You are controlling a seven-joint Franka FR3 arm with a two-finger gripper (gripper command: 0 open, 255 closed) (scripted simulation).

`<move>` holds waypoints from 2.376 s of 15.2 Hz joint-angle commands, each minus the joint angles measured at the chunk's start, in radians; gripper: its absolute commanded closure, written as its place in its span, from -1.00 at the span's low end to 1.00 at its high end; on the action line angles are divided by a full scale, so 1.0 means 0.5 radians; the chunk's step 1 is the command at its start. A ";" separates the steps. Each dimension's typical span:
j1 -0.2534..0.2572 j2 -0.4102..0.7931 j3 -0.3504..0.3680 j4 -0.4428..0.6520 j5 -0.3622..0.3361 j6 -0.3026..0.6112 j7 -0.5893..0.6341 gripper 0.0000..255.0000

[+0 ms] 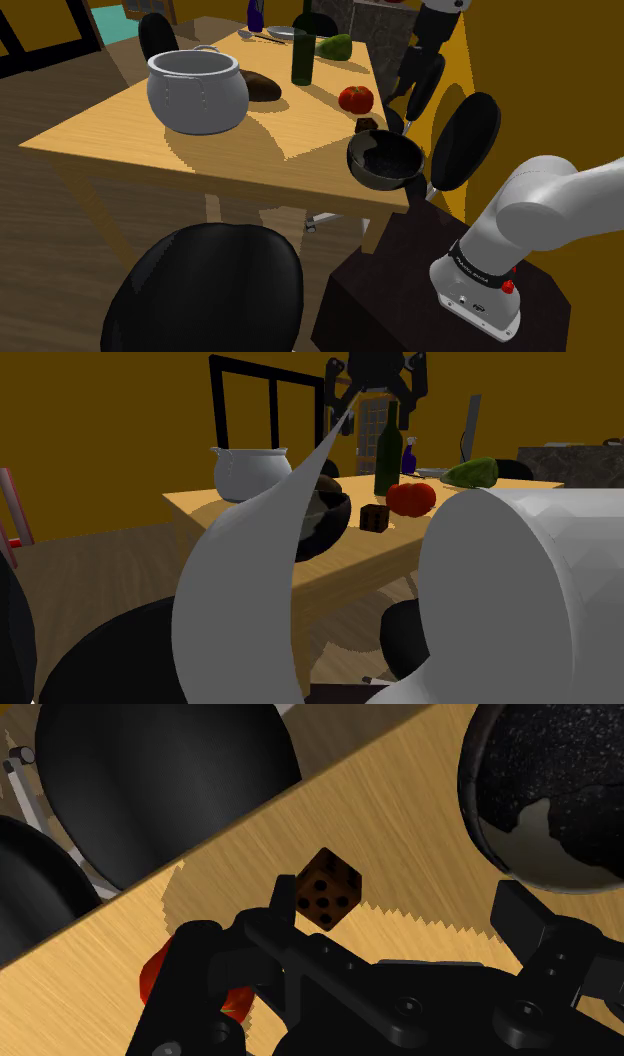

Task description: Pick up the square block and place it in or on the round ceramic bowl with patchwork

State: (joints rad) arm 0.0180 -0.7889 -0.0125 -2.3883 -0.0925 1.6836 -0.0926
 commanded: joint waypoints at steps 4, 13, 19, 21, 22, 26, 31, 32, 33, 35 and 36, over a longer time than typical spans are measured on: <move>0.010 0.159 -0.080 -0.046 -0.006 0.171 -0.101 -1.00; 0.063 0.763 -0.297 -0.037 0.046 0.647 -0.430 -1.00; 0.067 0.862 -0.318 -0.124 0.056 0.823 -0.460 -1.00; 0.067 0.886 -0.322 -0.160 0.057 0.882 -0.462 -1.00; 0.067 0.892 -0.323 -0.171 0.057 0.899 -0.462 -1.00; 0.067 0.893 -0.323 -0.170 0.057 0.899 -0.462 -1.00; 0.067 0.893 -0.323 -0.170 0.057 0.898 -0.463 1.00; 0.067 0.893 -0.323 -0.170 0.057 0.899 -0.463 1.00; 0.068 0.894 -0.323 -0.170 0.057 0.899 -0.462 1.00; 0.068 0.895 -0.322 -0.167 0.058 0.898 -0.461 1.00; 0.069 0.897 -0.322 -0.166 0.059 0.899 -0.461 1.00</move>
State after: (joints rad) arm 0.0519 -0.3435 -0.1737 -2.4700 -0.0636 2.1319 -0.3229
